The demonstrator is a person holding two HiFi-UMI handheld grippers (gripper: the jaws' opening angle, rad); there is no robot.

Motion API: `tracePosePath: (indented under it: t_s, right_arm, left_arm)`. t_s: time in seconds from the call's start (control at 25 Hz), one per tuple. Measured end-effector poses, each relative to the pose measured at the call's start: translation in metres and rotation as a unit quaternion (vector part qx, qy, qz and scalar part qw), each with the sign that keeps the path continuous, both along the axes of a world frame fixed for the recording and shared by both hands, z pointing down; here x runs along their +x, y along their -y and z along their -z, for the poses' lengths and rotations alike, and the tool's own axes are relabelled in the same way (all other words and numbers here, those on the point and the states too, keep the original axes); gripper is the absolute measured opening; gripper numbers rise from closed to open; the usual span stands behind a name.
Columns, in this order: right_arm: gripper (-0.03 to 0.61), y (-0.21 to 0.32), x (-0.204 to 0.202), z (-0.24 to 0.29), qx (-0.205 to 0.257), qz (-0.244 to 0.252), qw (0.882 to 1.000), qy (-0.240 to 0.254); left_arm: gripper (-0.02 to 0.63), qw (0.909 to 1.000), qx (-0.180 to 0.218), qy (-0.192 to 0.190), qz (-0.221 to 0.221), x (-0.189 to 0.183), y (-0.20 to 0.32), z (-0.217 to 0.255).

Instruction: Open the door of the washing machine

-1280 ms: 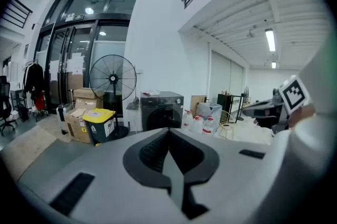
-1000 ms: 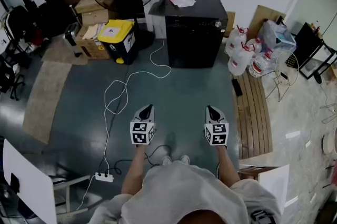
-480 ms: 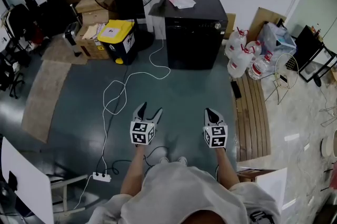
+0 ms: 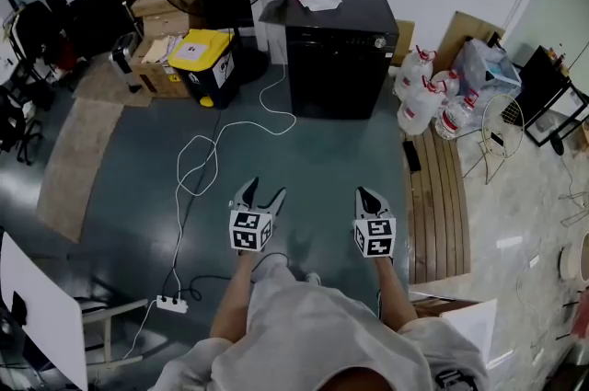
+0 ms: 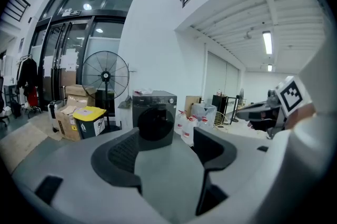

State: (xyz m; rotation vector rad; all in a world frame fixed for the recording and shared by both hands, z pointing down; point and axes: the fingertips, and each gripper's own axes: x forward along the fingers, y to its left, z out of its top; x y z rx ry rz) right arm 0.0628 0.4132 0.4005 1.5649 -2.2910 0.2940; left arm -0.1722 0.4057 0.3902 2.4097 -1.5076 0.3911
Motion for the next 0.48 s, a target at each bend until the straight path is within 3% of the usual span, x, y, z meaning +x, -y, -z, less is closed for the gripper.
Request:
tracePosePath:
  t_s: [0.48]
  right_arm:
    - [-0.002,0.070,-0.005,-0.018,-0.014,0.001,1.000,-0.006]
  left_arm:
    - [0.302,0.9999,-0.013,-0.005,-0.009,0.001,0.077,-0.019]
